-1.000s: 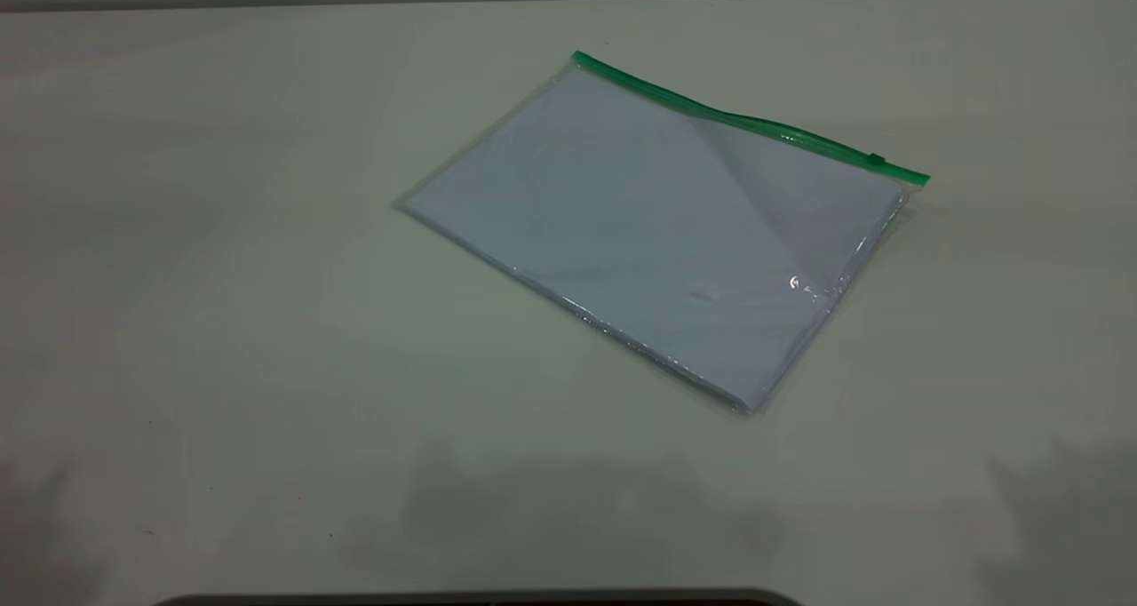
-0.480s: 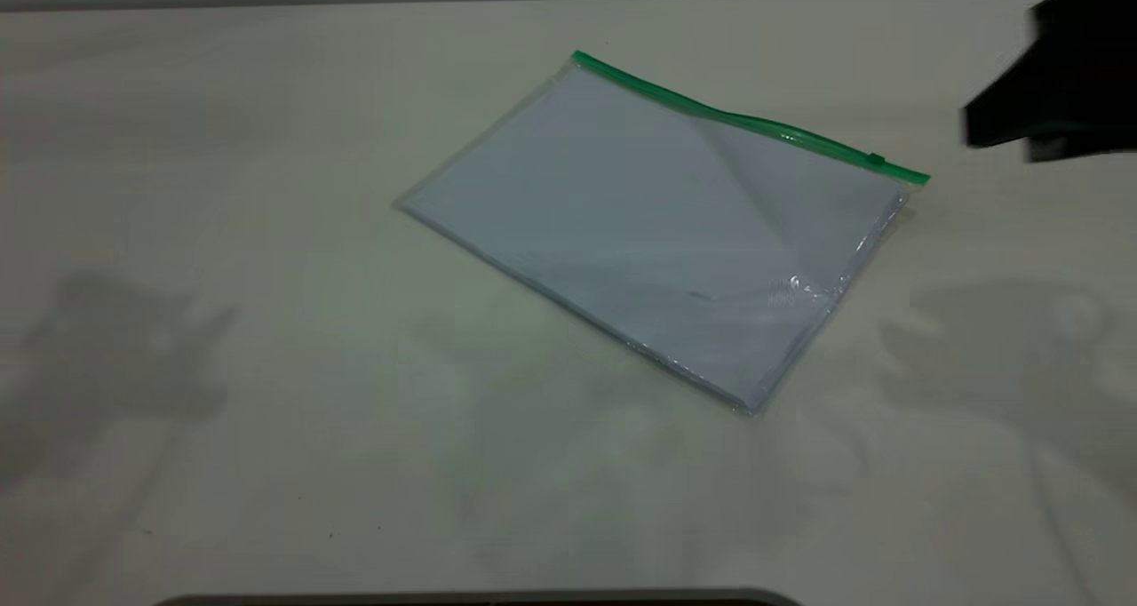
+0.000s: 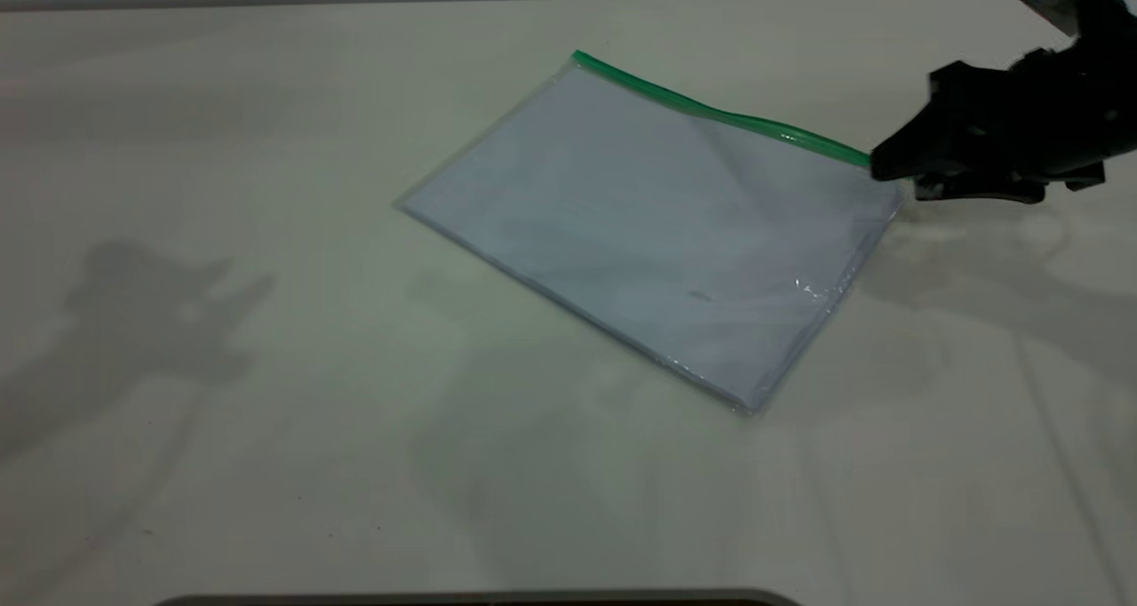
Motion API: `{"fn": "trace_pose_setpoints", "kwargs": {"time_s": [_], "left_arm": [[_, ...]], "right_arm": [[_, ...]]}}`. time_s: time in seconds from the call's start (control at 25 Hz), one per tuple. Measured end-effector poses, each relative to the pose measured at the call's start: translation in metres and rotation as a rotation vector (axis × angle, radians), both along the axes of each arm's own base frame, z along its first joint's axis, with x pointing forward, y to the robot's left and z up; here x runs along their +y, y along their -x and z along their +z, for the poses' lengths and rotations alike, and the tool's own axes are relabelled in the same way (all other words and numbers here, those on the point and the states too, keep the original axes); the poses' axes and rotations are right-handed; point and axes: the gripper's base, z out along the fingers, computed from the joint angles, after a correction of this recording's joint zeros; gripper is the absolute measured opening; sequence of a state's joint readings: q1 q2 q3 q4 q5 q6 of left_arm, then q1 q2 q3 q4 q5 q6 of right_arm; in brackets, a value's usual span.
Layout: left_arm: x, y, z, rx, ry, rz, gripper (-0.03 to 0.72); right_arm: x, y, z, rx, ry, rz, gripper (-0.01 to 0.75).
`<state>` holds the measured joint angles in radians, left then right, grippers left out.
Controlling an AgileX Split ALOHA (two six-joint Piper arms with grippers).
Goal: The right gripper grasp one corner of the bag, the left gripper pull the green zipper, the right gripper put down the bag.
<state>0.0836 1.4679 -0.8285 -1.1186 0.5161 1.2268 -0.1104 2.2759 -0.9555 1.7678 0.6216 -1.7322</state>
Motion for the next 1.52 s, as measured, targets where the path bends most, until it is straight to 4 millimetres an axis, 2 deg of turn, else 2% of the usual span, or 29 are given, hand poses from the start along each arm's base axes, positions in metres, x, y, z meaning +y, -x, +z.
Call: {"fn": "trace_pose_setpoints", "kwargs": {"time_s": [0.2,0.48,0.68,1.04,1.32,1.52], "left_arm": [[0.000,-0.003,-0.007,0.023,0.005,0.002,0.436],[-0.009,-0.005,-0.011,0.026,-0.008,-0.014,0.437],[-0.018,-0.005,-0.011,0.015,-0.021,-0.032,0.437],[-0.019,-0.006,-0.011,0.009,-0.026,-0.025,0.437],[-0.018,-0.007,-0.011,0.003,-0.032,-0.011,0.437],[-0.018,-0.009,-0.015,0.017,-0.022,-0.001,0.437]], "right_arm": [[-0.018,-0.016,-0.021,-0.014,-0.076,-0.021,0.464],[-0.019,-0.024,-0.053,0.008,-0.082,0.025,0.464],[-0.020,-0.025,-0.055,0.010,-0.081,0.036,0.464],[-0.028,-0.018,-0.057,0.051,-0.076,0.078,0.464],[-0.024,-0.021,-0.057,0.023,-0.120,0.066,0.464],[-0.012,-0.031,-0.064,-0.004,-0.152,0.070,0.462]]}}
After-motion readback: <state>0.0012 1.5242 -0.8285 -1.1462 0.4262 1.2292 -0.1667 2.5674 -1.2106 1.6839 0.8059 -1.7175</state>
